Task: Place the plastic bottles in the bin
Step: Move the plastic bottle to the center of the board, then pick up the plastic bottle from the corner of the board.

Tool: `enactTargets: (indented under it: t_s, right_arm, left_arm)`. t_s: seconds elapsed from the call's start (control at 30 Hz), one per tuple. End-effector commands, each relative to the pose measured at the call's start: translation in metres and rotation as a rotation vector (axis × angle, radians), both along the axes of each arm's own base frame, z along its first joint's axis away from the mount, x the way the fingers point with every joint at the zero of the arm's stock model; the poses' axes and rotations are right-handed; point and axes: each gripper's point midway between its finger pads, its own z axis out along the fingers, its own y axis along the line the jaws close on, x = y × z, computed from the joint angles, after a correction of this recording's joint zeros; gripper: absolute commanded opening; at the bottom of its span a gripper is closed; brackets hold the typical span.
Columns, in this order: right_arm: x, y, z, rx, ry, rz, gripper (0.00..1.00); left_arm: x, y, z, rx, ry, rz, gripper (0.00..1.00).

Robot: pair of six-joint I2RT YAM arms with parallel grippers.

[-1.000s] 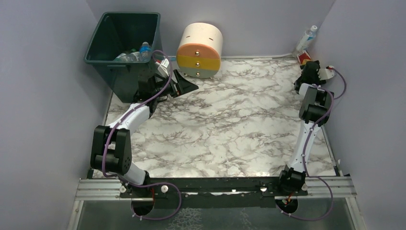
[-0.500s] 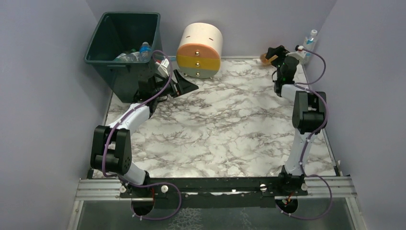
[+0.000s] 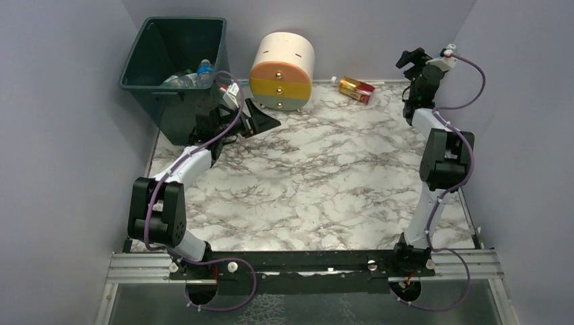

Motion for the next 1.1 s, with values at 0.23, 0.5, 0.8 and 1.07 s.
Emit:
enactTargets:
  t_s: [0.23,0.5,0.8,1.07]
  right_arm:
    - [0.081,0.043,-0.067,-0.052,0.184,0.334,0.88]
    - [0.087,0.081,-0.123,-0.038,0.234,0.542,0.87]
    - [0.072,0.111,-0.138,-0.068,0.258,0.589,0.85]
    - [0.087,0.019,-0.087,-0.133,0.113,0.076,0.91]
  left_arm:
    - [0.001,0.002,0.003,0.0,-0.017,0.025,0.99]
    - [0.002,0.0,0.001,0.003,-0.014,0.021,0.99]
    - [0.0,0.0,0.0,0.004,-0.015,0.017,0.99]
    - [0.002,-0.001,0.0,0.011,-0.016,0.012,0.99]
